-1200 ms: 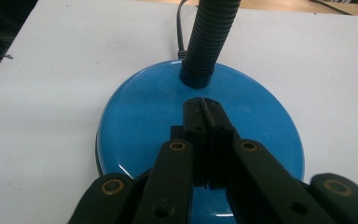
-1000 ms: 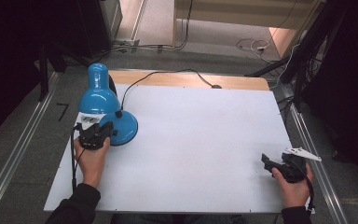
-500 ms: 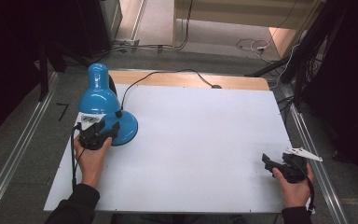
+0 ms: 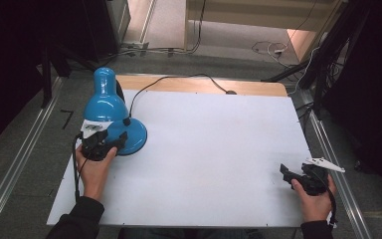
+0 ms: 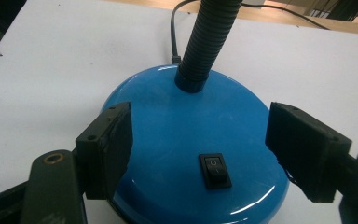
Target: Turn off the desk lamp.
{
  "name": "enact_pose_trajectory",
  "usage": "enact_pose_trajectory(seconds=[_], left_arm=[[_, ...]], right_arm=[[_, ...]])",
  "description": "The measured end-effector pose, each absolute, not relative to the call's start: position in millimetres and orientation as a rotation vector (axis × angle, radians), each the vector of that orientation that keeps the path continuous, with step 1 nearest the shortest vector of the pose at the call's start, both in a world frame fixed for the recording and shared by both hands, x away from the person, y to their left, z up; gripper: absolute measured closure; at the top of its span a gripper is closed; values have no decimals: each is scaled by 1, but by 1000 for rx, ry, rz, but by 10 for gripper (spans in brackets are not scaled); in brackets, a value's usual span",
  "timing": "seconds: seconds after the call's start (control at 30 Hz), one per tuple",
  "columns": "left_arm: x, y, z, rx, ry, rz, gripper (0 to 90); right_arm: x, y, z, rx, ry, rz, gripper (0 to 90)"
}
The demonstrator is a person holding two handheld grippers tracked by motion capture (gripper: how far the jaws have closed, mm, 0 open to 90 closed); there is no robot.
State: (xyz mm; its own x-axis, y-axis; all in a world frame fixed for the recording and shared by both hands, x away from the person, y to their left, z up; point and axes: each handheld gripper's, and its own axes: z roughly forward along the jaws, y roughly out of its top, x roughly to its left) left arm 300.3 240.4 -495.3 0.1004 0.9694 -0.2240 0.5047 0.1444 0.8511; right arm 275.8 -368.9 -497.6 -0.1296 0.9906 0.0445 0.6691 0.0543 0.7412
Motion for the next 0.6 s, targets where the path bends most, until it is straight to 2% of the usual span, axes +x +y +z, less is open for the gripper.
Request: enact_pose_trajectory(seconds=[0.6], left_arm=[[290, 246, -492, 1506, 1530, 626, 200]], right_arm=[[275, -369, -497, 1656, 1849, 866, 167]])
